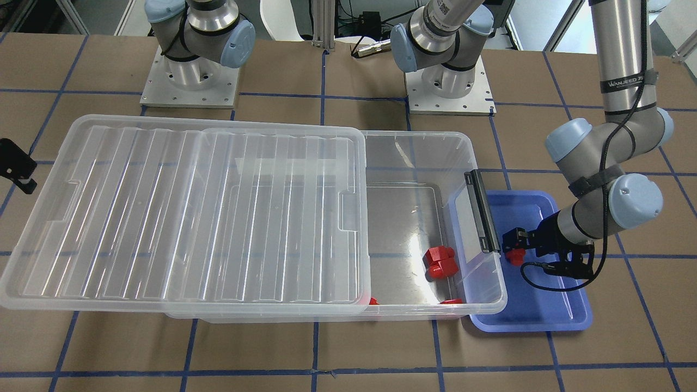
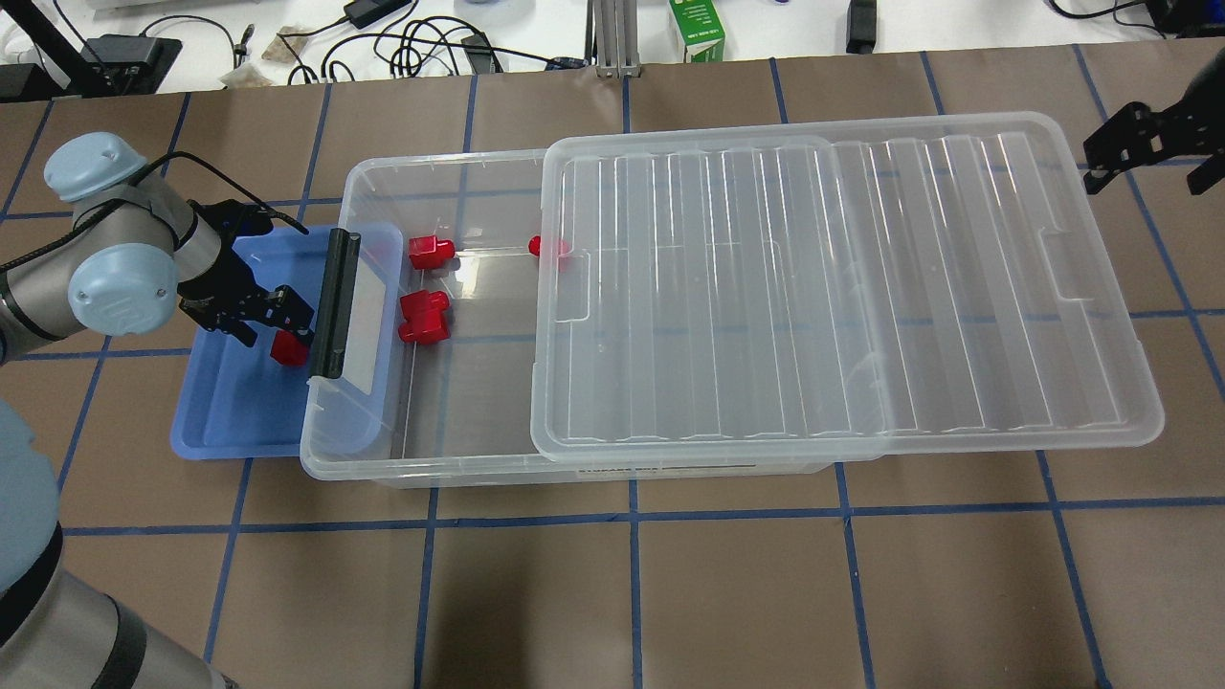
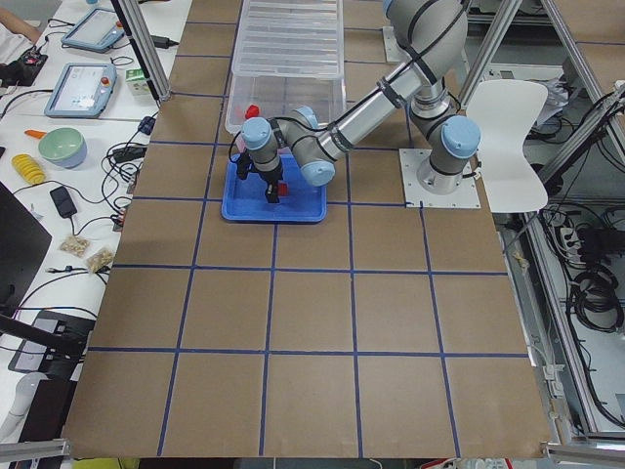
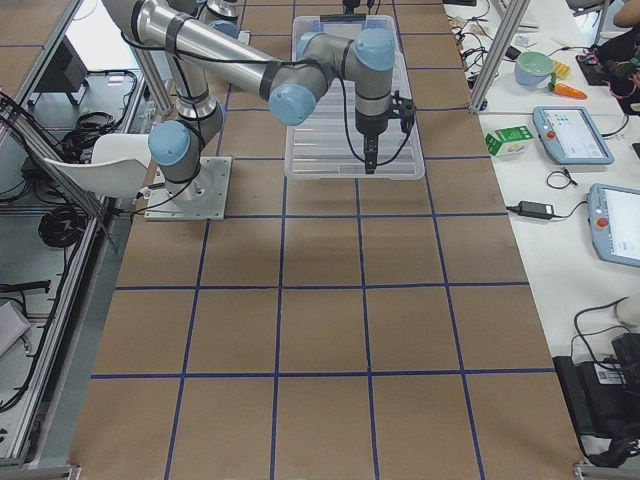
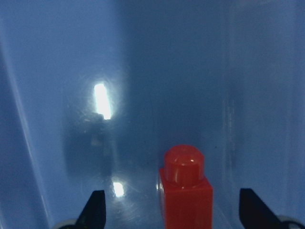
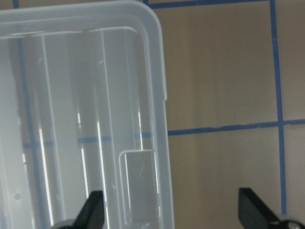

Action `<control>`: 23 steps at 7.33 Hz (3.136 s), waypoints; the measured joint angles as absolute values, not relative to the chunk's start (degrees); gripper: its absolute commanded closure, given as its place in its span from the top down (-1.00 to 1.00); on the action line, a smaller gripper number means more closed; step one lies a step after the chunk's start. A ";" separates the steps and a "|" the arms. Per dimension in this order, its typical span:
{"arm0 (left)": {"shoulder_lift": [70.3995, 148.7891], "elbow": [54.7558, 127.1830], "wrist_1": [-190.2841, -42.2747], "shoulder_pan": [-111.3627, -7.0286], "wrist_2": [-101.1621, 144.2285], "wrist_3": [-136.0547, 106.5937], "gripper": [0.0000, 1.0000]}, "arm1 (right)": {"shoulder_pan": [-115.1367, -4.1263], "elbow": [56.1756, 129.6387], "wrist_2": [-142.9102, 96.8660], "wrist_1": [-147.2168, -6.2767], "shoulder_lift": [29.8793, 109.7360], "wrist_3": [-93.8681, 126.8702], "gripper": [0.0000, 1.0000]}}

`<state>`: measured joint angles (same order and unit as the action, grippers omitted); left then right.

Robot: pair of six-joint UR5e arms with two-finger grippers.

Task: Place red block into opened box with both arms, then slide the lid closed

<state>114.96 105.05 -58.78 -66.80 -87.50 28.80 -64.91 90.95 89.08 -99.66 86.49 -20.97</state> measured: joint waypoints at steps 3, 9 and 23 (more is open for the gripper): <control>114.73 104.78 -59.22 -66.87 -87.69 29.40 -1.00 | -65.31 84.93 89.63 -86.16 92.05 -20.45 1.00; 106.43 87.20 -84.50 -69.06 -87.69 29.23 -1.00 | -84.95 84.70 89.56 -85.33 91.65 -1.07 1.00; 105.19 100.19 -72.11 -93.38 -85.00 -2.64 -1.00 | -90.02 84.99 89.91 -88.51 89.30 2.64 1.00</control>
<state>105.19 100.19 -72.11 -93.38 -85.00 -2.64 -90.02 84.99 89.91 -88.51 89.30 2.64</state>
